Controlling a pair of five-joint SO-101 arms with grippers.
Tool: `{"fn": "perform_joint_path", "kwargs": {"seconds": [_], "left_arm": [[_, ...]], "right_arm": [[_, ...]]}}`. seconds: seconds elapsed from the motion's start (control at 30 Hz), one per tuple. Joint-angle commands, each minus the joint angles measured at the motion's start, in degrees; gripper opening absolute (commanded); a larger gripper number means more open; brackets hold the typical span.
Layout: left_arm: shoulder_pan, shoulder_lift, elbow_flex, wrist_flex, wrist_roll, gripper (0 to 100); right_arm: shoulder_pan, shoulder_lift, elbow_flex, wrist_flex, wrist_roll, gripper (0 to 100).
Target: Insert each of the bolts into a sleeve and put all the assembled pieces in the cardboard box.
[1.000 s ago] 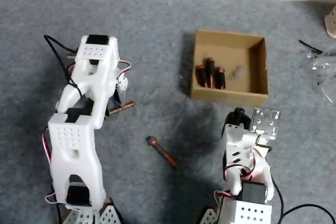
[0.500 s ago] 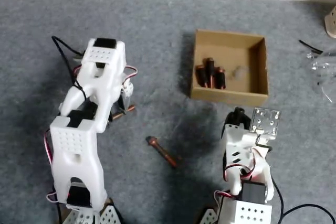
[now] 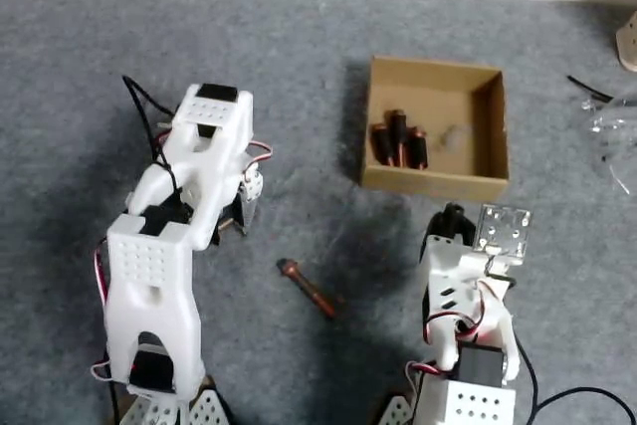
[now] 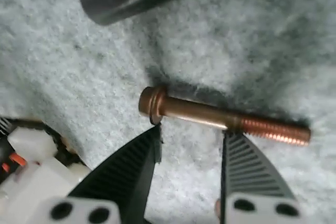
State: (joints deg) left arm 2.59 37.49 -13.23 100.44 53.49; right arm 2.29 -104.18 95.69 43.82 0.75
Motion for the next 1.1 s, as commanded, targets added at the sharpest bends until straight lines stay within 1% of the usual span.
{"fn": "perform_joint_path", "kwargs": {"seconds": [0.0,0.07,0.1,0.27,0.4,0.53,0.6,0.7,0.83,0.93,1.07], "left_arm": [[-1.54,-1.27,-0.75,-0.53,-11.78,18],[-3.74,-1.01,-2.07,-2.46,-16.26,18],[-5.32,-0.92,-2.77,-3.78,-16.62,18],[-13.14,-1.01,-6.73,-9.58,-10.11,18],[-15.78,-1.01,-10.42,-10.2,-9.32,18],[-15.52,-1.1,-12.53,-9.76,-9.23,18],[-13.93,-1.27,-12.53,-9.23,-9.23,18],[-12.0,-1.45,-12.88,-5.98,-9.23,18],[-10.15,-2.95,-12.97,-5.71,-8.97,18],[-9.8,-5.85,-12.97,-5.8,-4.13,18],[-9.36,-9.1,-12.79,-7.91,1.05,18]], "right_arm": [[-0.84,-1.1,4.18,-1.71,0.88,0.5],[-0.84,-1.1,4.18,-1.71,0.88,0.5],[-0.84,-1.1,4.18,-1.71,0.88,0.5],[-0.84,-1.1,4.18,-1.71,0.97,0.5],[-0.92,-1.1,4.18,-1.71,0.97,0.5],[-0.92,-1.1,4.18,-1.71,0.97,0.5],[-0.92,-1.1,4.18,-1.71,0.97,0.5],[-0.92,-1.1,4.18,-1.71,0.97,0.5],[-0.92,-1.1,4.18,-1.71,0.97,0.5],[-0.92,-1.1,4.18,-1.71,0.97,0.5],[-0.92,-1.1,4.18,-1.71,0.97,0.5]]}}
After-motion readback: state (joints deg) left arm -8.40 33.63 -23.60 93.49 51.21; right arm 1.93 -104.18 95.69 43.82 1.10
